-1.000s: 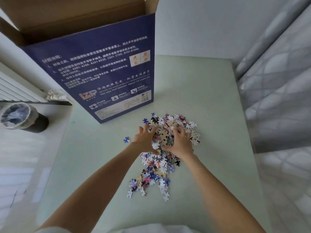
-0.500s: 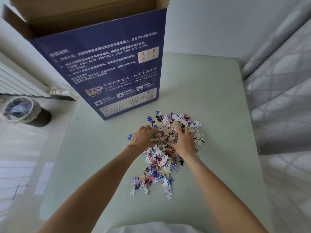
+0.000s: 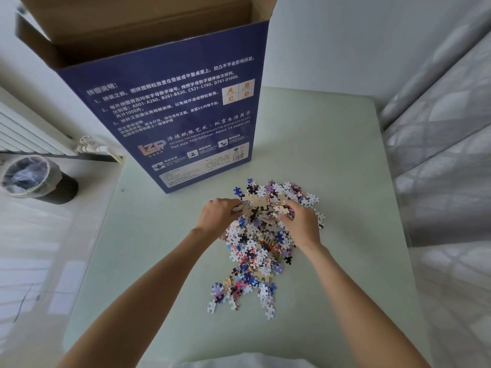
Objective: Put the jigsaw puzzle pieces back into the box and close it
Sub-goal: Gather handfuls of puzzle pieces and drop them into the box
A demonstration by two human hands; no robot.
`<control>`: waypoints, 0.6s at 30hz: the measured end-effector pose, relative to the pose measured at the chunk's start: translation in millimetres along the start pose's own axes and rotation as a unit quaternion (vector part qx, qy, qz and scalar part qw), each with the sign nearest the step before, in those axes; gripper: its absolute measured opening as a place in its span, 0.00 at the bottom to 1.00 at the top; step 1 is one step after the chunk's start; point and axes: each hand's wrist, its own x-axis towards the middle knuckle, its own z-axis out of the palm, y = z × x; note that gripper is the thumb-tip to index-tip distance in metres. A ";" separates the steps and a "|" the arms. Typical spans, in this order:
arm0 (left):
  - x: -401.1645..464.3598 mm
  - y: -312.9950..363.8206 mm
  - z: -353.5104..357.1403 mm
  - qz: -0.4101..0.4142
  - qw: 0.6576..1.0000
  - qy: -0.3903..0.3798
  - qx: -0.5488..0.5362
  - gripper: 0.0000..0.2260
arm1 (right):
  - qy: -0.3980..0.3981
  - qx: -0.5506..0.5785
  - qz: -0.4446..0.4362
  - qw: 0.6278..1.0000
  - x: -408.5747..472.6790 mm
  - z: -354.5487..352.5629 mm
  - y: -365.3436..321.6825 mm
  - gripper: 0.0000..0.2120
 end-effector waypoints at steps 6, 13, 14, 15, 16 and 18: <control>-5.6 4.5 -20.6 -0.002 0.997 0.033 -0.064 0.11 | 0.000 0.035 -0.016 0.999 -1.8 -26.2 -24.1 0.21; -14.3 31.2 -102.0 0.094 0.974 0.172 -0.117 0.10 | 0.024 0.090 -0.093 0.991 4.2 -75.2 -79.1 0.23; -15.5 35.5 -120.4 0.116 0.966 0.197 -0.117 0.10 | 0.034 0.102 -0.107 0.988 5.7 -85.4 -90.7 0.23; -16.6 40.5 -141.9 0.138 0.957 0.227 -0.114 0.11 | 0.047 0.115 -0.128 0.984 7.8 -96.5 -104.0 0.23; -17.5 45.7 -166.8 0.163 0.946 0.261 -0.106 0.10 | 0.062 0.129 -0.152 0.978 10.8 -107.8 -119.3 0.22; -20.0 57.3 -216.6 0.202 0.919 0.328 -0.083 0.10 | 0.089 0.153 -0.193 0.965 18.2 -127.3 -145.0 0.20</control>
